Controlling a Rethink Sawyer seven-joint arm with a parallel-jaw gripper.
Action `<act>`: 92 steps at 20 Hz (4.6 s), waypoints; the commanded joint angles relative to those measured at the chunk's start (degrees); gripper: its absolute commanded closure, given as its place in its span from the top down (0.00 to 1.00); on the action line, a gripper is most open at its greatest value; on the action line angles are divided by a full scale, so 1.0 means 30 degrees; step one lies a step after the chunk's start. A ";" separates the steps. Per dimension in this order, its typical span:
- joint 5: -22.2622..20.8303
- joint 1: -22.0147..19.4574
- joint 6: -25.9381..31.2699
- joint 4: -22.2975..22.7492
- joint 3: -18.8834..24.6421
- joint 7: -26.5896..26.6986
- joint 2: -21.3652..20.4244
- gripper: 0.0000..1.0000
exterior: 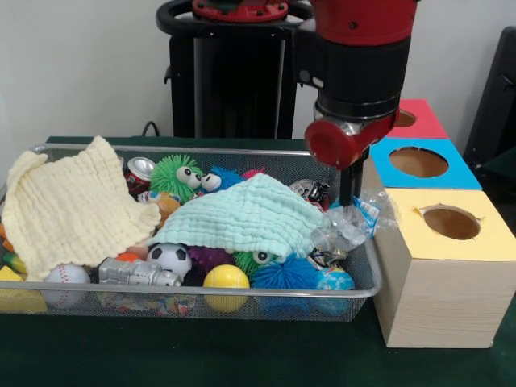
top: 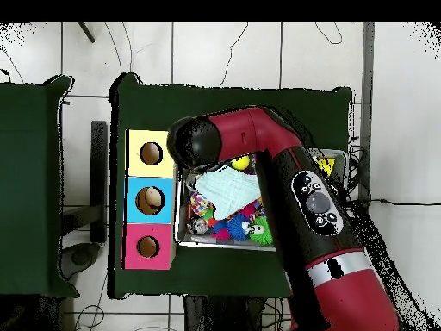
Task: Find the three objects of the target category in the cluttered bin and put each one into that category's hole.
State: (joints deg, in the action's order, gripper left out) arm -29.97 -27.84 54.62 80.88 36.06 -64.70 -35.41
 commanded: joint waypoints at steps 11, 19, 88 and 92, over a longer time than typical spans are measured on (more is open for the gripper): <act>0.0755 -0.0917 0.0680 0.3285 0.0851 0.1904 -0.3148 0.00; 0.0787 -0.0383 0.2575 0.2994 0.0337 0.1883 -0.2870 0.00; 0.1895 -0.0690 0.3619 0.4212 0.0620 0.1450 -0.2895 0.00; 0.1825 -0.0539 0.3581 0.4165 0.0523 0.1320 -0.2815 0.00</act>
State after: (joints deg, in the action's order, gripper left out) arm -25.21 -29.74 60.30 91.11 36.30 -64.70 -45.56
